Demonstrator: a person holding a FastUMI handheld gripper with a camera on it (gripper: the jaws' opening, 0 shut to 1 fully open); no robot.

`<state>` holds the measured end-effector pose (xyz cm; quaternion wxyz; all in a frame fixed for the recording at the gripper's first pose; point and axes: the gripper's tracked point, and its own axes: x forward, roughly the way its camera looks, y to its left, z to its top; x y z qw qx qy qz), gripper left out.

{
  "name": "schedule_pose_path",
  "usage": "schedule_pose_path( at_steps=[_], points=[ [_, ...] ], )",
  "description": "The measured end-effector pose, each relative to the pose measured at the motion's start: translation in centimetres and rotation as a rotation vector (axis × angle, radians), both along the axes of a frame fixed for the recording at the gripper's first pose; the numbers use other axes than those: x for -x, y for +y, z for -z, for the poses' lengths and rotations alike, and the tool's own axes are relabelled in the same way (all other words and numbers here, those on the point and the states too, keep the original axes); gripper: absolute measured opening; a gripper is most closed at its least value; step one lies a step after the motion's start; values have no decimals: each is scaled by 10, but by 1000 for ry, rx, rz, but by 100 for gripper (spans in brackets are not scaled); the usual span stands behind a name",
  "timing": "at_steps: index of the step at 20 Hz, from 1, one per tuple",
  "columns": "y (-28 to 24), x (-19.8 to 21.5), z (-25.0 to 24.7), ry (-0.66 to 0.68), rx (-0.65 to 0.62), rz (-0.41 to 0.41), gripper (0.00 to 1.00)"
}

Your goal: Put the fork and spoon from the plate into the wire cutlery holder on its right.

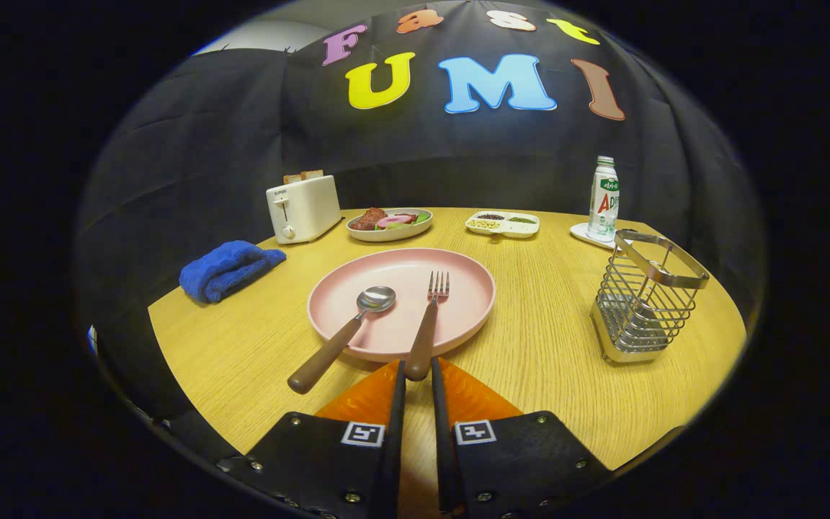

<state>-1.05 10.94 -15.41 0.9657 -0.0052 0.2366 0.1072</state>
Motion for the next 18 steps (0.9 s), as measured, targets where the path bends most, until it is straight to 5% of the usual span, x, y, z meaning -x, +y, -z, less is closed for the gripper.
schedule_pose_path(
  at_steps=[9,10,13,18],
  points=[
    [-5,1,-17,-50,20,47,21],
    [-6,-6,-15,-61,34,57,10],
    [-10,-4,-12,-36,17,63,3],
    [-21,-11,-41,-117,-18,71,3]
  ],
)
